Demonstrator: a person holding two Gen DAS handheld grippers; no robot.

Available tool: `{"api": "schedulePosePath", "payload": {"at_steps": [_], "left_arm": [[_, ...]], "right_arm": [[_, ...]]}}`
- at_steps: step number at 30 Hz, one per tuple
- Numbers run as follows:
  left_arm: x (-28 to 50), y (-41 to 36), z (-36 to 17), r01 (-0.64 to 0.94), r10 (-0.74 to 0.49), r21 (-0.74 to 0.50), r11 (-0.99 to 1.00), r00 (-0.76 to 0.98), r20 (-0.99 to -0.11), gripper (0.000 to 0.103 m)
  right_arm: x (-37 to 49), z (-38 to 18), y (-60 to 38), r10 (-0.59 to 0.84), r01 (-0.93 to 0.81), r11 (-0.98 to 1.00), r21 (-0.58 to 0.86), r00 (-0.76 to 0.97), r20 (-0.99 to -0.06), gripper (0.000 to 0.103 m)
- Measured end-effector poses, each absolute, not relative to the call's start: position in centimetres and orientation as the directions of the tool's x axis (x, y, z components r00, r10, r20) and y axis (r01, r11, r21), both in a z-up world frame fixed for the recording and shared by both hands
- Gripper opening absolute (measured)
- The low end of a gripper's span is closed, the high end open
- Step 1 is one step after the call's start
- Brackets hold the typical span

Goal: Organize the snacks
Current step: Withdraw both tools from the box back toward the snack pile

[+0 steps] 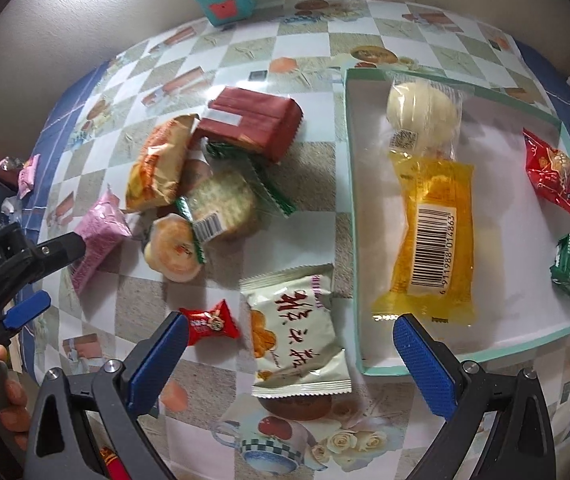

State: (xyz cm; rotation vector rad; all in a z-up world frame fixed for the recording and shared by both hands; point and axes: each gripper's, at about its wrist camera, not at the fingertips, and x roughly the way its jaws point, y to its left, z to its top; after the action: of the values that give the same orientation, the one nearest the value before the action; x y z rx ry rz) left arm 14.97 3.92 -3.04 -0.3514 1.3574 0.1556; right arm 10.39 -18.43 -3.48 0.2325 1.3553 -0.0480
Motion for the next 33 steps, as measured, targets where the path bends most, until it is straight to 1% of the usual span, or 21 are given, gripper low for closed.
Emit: {"api": "schedulePosePath", "payload": {"at_steps": [5,9,13,17,18,24,27,31,33], "left_arm": [[14.5,3.2,-4.4,-0.344,-0.106,-0.157,0.926,0.163,-0.981,0.096],[14.1,2.9,-4.4,-0.354,-0.123,-0.177,0.918,0.168,-0.978,0.096],[13.6,2.8,-4.7,-0.369,-0.115,-0.167,0.914,0.159,-0.981,0.096],[13.1,2.8,-4.8,-0.387,-0.120,-0.173,0.906,0.158,-0.980,0.096],[12.8,2.9,-4.8,-0.392,-0.124,-0.177,0.903,0.157,-0.980,0.096],[11.6,3.5,-5.5,-0.427,-0.156,-0.196,0.883,0.128,-0.980,0.096],[11.5,3.5,-5.8,-0.435,-0.169,-0.205,0.877,0.121,-0.978,0.096],[11.3,3.2,-6.2,-0.427,-0.188,-0.216,0.878,0.107,-0.976,0.096],[11.6,3.1,-6.5,-0.426,-0.195,-0.221,0.878,0.103,-0.975,0.096]], "right_arm": [[10.3,-3.5,-19.1,0.106,0.151,0.978,0.140,0.217,-0.970,0.103],[10.2,-3.3,-19.4,0.105,0.134,0.981,0.138,0.226,-0.968,0.100],[10.2,-2.9,-19.6,0.135,0.121,0.978,0.168,0.240,-0.961,0.085],[10.1,-2.3,-19.6,0.160,0.101,0.976,0.191,0.256,-0.953,0.081],[10.0,-2.1,-19.6,0.165,0.095,0.976,0.195,0.262,-0.951,0.079],[10.0,-3.0,-18.8,0.203,0.076,0.971,0.226,0.237,-0.950,0.078],[10.1,-3.5,-18.4,0.199,0.062,0.974,0.218,0.227,-0.953,0.077],[10.3,-4.5,-18.2,0.198,0.059,0.975,0.213,0.195,-0.961,0.071],[10.3,-4.8,-18.1,0.188,0.057,0.978,0.201,0.186,-0.964,0.070]]}}
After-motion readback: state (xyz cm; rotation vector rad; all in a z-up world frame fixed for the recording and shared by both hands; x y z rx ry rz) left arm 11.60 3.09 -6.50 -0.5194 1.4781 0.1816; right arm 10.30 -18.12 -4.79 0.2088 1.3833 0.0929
